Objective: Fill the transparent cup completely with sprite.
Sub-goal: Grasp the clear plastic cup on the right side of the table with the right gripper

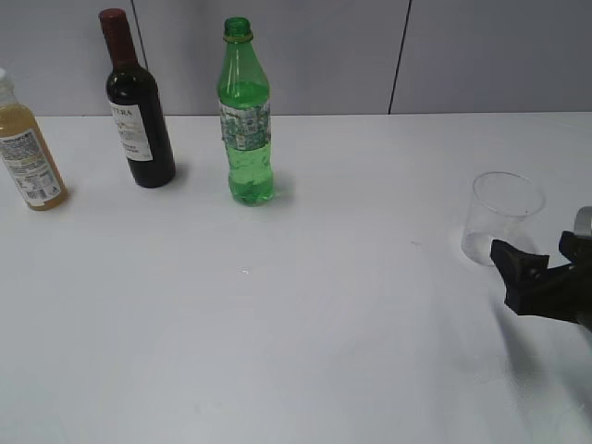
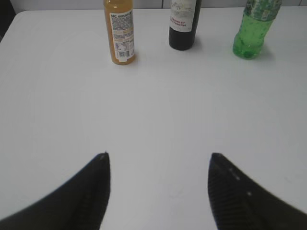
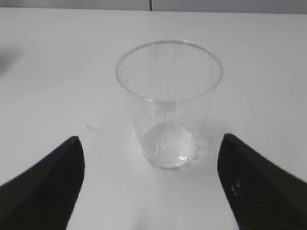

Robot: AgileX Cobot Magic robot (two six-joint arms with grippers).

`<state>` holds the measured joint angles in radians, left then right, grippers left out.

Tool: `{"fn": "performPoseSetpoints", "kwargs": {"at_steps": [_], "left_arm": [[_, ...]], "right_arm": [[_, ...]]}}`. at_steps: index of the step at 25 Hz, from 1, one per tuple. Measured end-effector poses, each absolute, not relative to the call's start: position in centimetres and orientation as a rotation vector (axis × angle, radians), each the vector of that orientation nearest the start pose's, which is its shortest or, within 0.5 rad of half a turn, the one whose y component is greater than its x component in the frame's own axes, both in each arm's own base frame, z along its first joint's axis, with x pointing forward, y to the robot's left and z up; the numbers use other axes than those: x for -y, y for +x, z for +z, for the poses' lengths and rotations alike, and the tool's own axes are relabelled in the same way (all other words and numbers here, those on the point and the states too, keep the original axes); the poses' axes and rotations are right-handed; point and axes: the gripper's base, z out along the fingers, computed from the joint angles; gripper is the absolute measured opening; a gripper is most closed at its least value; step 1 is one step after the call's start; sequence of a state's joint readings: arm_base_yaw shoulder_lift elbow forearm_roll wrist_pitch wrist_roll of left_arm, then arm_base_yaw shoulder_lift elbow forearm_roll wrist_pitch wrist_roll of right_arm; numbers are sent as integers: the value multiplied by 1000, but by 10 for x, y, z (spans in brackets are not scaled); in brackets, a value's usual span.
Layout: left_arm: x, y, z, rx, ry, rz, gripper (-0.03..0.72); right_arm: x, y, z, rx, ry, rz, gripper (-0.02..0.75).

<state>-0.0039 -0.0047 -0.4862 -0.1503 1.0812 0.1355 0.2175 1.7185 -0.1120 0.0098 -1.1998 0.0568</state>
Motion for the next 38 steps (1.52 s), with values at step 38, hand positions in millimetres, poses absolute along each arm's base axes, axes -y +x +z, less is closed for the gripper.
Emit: {"fn": "performPoseSetpoints", "kwargs": {"at_steps": [38], "left_arm": [[12, -5, 273, -2060, 152, -100, 490]], "right_arm": [[-50, 285, 56, -1942, -54, 119, 669]]}}
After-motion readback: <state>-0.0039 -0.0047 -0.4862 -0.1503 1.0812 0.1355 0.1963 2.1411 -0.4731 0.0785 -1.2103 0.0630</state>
